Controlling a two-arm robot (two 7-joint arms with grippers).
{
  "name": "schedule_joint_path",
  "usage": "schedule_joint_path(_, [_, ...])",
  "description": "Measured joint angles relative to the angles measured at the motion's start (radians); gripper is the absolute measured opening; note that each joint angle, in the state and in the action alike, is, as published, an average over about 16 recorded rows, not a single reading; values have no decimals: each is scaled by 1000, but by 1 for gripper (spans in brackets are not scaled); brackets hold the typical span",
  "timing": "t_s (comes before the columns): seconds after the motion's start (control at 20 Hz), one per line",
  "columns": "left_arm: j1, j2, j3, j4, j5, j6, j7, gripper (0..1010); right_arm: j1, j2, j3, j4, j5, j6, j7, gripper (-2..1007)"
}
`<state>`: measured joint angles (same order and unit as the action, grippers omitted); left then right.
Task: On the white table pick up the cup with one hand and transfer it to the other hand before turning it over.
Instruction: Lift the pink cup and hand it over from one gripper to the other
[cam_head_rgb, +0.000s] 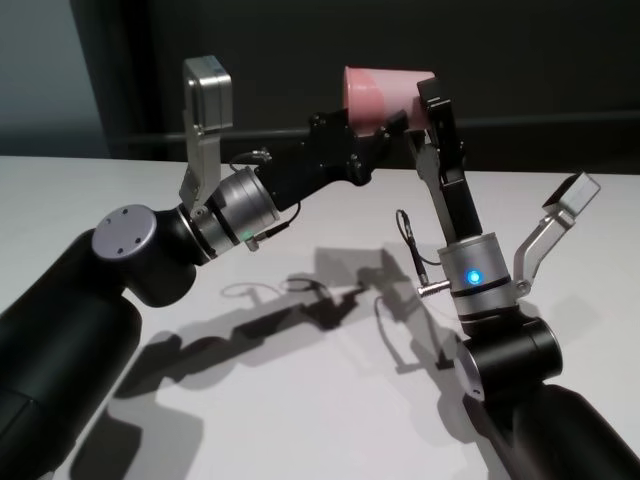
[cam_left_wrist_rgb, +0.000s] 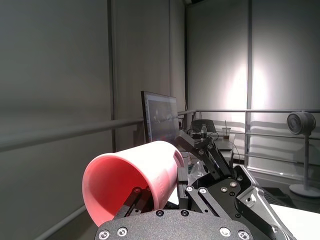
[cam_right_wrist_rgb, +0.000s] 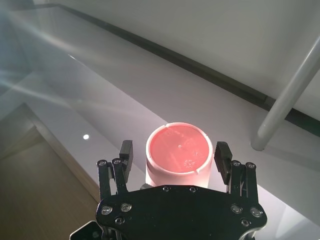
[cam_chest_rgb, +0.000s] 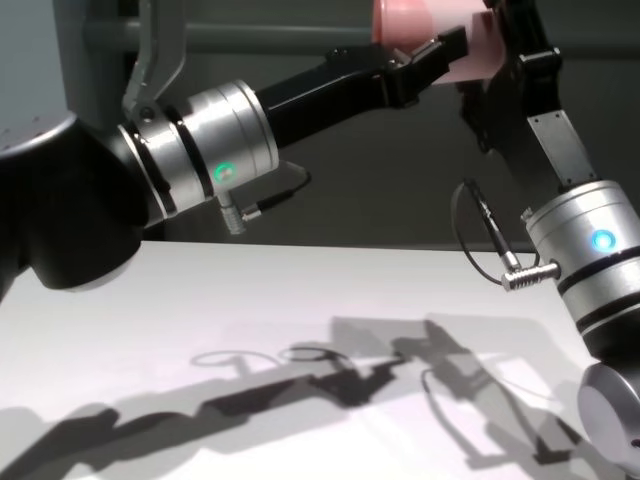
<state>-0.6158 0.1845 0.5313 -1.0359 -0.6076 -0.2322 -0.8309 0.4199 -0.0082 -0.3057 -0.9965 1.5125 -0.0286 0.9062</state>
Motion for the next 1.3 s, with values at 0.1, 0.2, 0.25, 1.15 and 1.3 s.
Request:
schedule_joint_path(0.1, [0, 0, 0, 0, 0, 0, 0, 201, -1, 2, -3, -3, 1, -4, -2, 1000])
schedule_joint_path(0.2, [0, 0, 0, 0, 0, 0, 0, 201, -1, 3, -6, -5, 2, -8, -4, 1000])
schedule_joint_path(0.25, [0, 0, 0, 0, 0, 0, 0, 201, -1, 4, -8, -6, 2, -10, -5, 999])
schedule_joint_path(1.15, [0, 0, 0, 0, 0, 0, 0, 201, -2, 6, -9, -10, 3, -14, -9, 793])
schedule_joint_path(1.3, [0, 0, 0, 0, 0, 0, 0, 201, -2, 6, -9, -9, 3, -13, -9, 762])
